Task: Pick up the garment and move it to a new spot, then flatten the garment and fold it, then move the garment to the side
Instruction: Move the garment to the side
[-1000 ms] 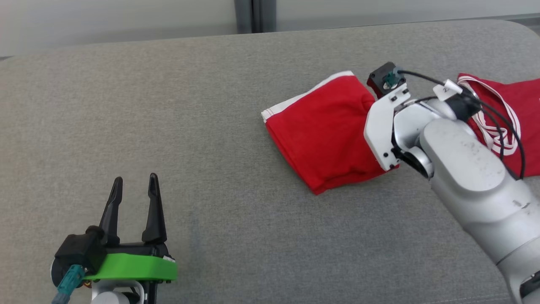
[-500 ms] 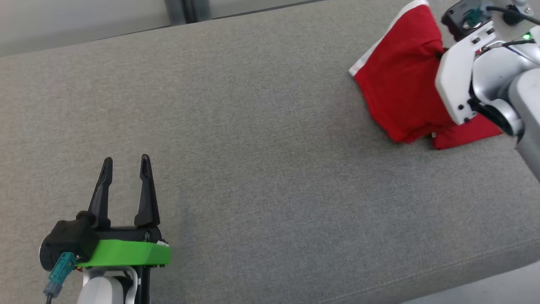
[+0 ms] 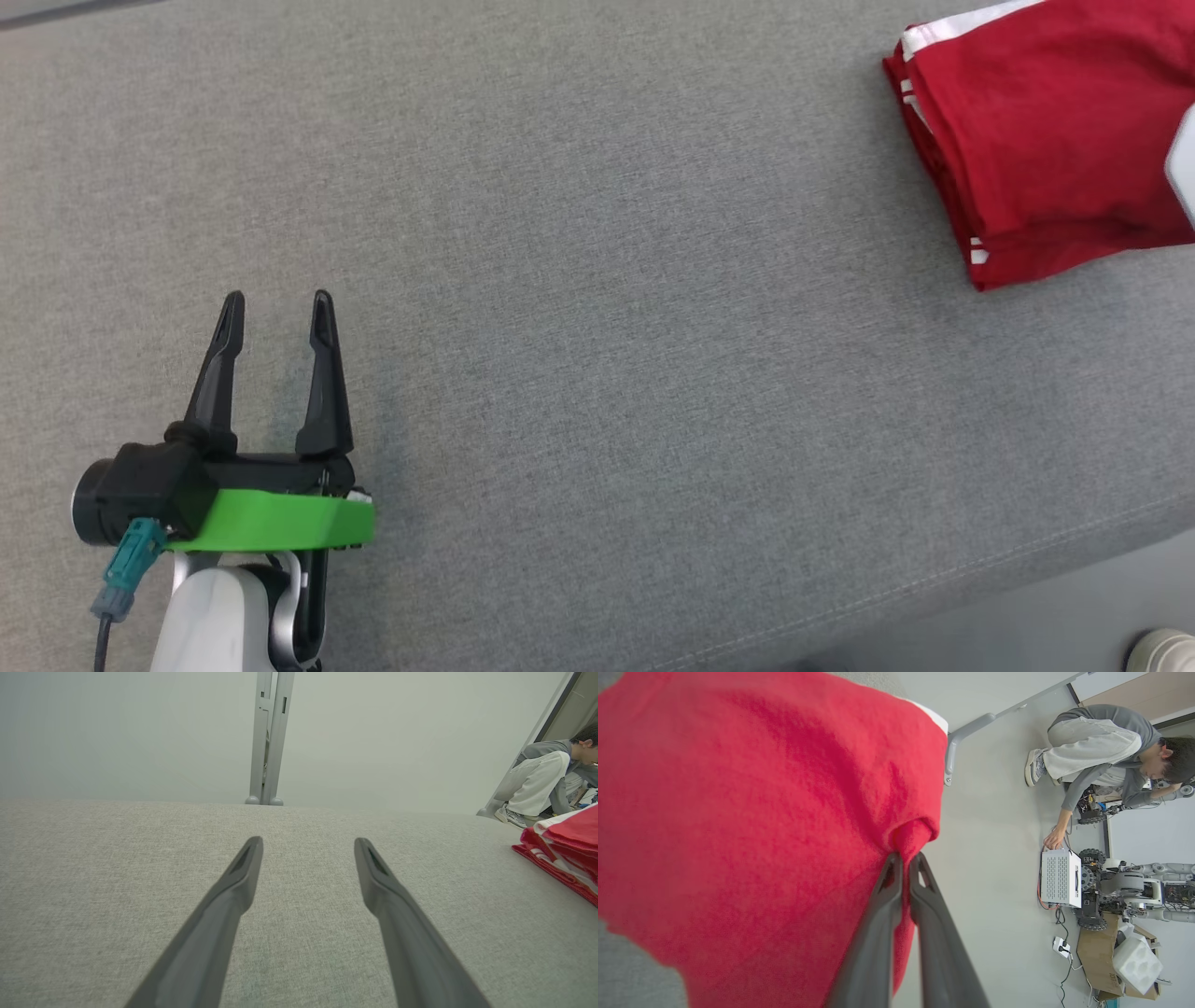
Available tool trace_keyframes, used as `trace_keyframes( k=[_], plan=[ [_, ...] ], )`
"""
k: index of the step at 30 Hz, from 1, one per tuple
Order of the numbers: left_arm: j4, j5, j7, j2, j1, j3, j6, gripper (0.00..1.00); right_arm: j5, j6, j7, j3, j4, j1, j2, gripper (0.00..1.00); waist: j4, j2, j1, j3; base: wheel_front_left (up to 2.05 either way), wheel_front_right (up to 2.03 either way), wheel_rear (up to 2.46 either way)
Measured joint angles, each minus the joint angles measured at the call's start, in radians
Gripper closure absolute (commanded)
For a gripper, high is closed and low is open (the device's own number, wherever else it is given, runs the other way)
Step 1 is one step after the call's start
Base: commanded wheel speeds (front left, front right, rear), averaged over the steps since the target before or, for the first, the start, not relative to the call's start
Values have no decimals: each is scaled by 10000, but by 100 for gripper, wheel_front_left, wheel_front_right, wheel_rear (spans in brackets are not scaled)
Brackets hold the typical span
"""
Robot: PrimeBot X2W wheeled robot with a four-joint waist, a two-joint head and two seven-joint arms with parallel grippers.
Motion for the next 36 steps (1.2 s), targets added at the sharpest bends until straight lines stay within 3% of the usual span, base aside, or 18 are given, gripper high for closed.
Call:
trace_keyframes(
  k=[10,11,12,21,36],
  plan=[
    [-155,77,0,2,-556,-153,-35,0,-953,0,-1174,-1511,1321,464,-117,100,523,0,0,815,0,0,0],
    [-155,77,0,2,-595,-199,-35,0,-1049,2,-1283,-1697,1496,546,-102,65,596,0,0,869,0,0,0],
    [-151,88,0,2,-651,-251,-42,0,-1254,0,-1478,-2084,1785,694,-40,0,732,0,0,953,0,0,0],
    [10,-144,0,0,-603,-58,-46,0,-1685,0,-2947,-4098,2075,1124,1189,0,948,0,1,551,0,0,0],
    [502,-499,-2,4,944,656,255,0,-472,-2,-5814,-4987,-968,4373,4253,0,1131,0,0,-1988,0,0,0]
  ],
)
